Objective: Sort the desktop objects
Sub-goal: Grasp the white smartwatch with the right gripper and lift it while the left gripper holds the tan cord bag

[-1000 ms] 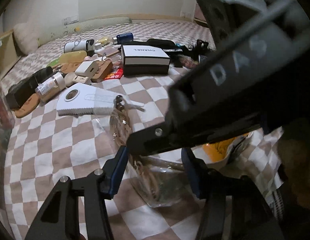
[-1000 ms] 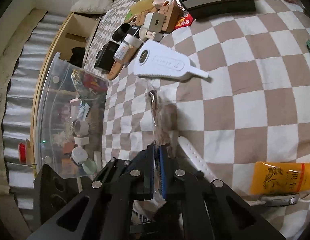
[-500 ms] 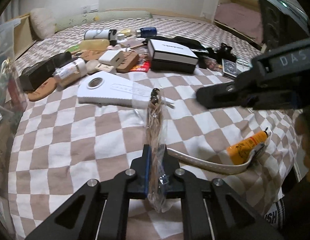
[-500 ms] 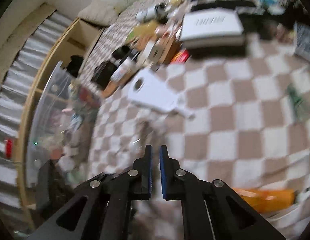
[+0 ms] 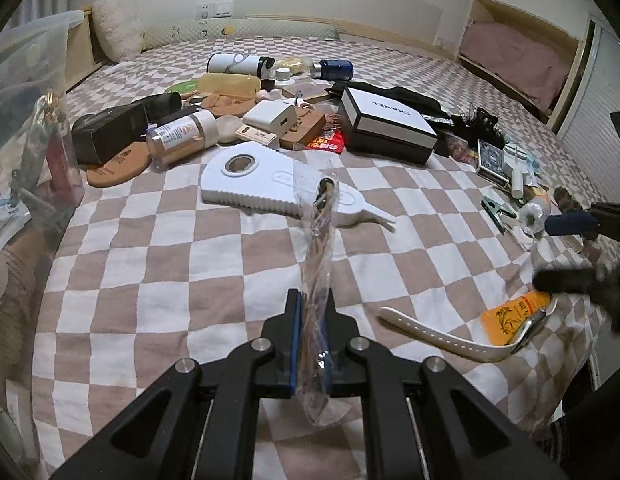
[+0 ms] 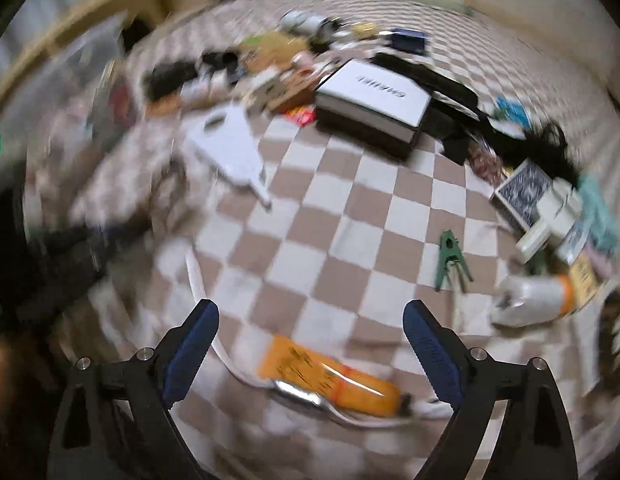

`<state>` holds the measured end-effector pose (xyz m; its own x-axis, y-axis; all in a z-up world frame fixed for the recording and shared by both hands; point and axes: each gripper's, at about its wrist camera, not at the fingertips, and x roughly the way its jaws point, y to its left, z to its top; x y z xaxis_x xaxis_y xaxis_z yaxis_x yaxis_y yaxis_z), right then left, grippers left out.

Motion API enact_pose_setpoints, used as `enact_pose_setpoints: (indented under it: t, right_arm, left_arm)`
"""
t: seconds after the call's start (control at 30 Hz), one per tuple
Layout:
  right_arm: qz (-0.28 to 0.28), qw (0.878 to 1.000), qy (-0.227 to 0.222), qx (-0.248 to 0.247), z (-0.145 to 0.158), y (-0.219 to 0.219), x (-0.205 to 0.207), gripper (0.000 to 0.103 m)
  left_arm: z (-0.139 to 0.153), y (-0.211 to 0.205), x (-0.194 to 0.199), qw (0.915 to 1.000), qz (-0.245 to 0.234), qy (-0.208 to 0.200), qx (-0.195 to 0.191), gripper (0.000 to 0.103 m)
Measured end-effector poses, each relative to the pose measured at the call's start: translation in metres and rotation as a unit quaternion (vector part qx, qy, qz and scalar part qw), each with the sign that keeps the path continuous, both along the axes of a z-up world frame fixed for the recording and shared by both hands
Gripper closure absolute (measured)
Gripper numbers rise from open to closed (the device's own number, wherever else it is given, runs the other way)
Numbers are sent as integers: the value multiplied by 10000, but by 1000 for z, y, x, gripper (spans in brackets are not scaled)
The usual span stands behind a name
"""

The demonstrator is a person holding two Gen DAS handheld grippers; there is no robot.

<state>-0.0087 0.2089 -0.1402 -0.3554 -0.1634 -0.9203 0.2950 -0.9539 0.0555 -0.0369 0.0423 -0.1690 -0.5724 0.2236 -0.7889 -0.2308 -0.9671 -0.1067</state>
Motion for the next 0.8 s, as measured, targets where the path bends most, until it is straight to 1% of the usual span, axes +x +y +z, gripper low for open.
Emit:
enact_pose_setpoints:
  t: [0.03, 0.07, 0.1, 0.13, 0.17, 0.23, 0.3, 0.33, 0.4, 0.47, 0.5, 0.57, 0.63, 0.7, 0.8]
  right_arm:
    - [229, 9995, -54, 190, -2, -3, 3, 10]
    - [456, 9983, -150, 317, -6, -4, 8, 13]
    - [605, 9972, -284, 325, -10, -3, 11, 16]
    - [689, 9963, -430, 291, -13, -2, 13, 23]
    - [742, 9952, -588, 237, -17, 1, 15, 26]
    - [770, 9935, -838, 89, -24, 8, 20, 27]
    - [759, 9916, -1045, -74, -30, 15, 24, 36]
    - [761, 9907, -1119, -123, -32, 17, 27, 42]
    - [711, 9912, -1105, -140, -35, 21, 32, 48]
    - [727, 9916, -1070, -43, -38, 21, 36, 58]
    - [742, 9913, -1088, -13, -41, 21, 37, 60]
    - [814, 9896, -1187, -55, -45, 20, 40, 71]
    - [952, 9881, -1209, -56, -48, 16, 44, 72]
    - [1087, 9883, -1070, 87, -48, 10, 48, 72]
    - [992, 9907, -934, 50, -46, 9, 47, 76]
  left_arm:
    - [0, 0, 1, 10000, -6, 5, -17, 94]
    - [0, 0, 0, 10000, -4, 5, -21, 94]
    - [0, -1, 1, 10000, 7, 1, -22, 94]
    - [0, -1, 0, 10000, 14, -7, -14, 94]
    - [0, -2, 0, 10000, 21, -15, -6, 94]
    - [0, -3, -1, 10000, 44, -27, 8, 94]
    - [0, -3, -2, 10000, 49, -39, 11, 94]
    - [0, -2, -2, 10000, 45, -39, 11, 94]
    - [0, -1, -2, 10000, 32, -41, 1, 94]
    - [-1, 1, -1, 10000, 10, -53, -15, 94]
    - [-1, 1, -1, 10000, 0, -52, -26, 94]
    - [-1, 2, -1, 10000, -18, -50, -42, 94]
    - [-1, 3, 0, 10000, -28, -49, -46, 94]
    - [-1, 3, 0, 10000, -36, -44, -54, 94]
    - [-1, 4, 0, 10000, -49, -37, -65, 94]
